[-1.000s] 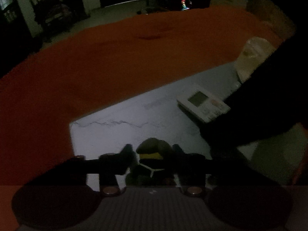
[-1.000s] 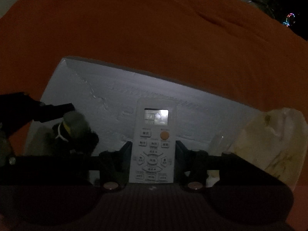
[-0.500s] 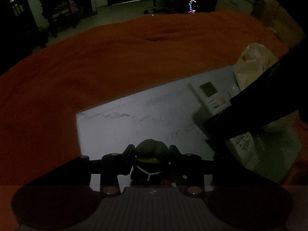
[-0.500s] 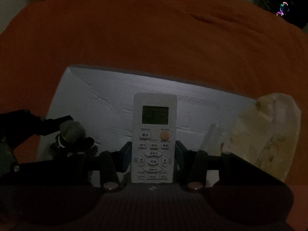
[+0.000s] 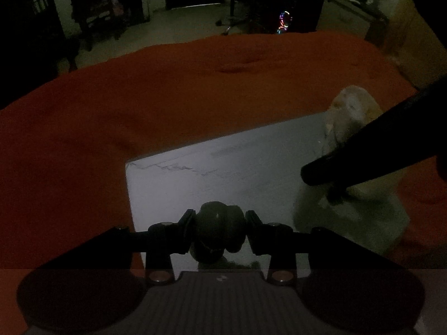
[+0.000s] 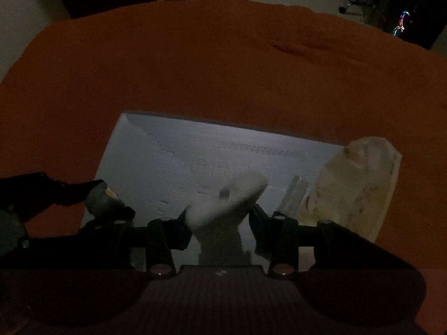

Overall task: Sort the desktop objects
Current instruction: 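Carry the remote with the right tool while the left tool carries the toy figure toward the box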

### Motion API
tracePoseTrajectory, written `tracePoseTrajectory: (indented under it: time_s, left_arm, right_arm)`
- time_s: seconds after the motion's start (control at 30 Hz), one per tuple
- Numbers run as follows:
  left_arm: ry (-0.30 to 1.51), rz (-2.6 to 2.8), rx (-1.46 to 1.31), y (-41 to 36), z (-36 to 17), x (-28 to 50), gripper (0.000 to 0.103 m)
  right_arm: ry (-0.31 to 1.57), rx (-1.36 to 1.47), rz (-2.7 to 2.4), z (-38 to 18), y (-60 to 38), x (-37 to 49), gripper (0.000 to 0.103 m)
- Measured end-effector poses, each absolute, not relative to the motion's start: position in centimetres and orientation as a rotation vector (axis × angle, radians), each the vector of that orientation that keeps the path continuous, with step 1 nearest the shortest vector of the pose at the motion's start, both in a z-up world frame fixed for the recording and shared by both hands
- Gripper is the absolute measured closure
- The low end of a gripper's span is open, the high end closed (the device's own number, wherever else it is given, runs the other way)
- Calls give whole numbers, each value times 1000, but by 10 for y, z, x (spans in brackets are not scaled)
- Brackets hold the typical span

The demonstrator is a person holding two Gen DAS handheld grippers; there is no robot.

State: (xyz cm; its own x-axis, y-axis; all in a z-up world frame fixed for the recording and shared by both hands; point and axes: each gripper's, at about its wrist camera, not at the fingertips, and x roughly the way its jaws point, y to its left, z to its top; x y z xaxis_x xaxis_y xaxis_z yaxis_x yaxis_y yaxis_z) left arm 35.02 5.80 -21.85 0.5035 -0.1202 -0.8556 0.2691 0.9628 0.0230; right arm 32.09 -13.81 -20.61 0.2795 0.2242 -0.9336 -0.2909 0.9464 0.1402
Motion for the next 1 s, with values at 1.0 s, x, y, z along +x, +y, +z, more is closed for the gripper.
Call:
tracePoseTrajectory:
  time_s: [1.0]
  left_arm:
    - [1053,-243,90,73,-201,323,70]
  right_arm:
    - [1244,45,390,-179,-155,302,82]
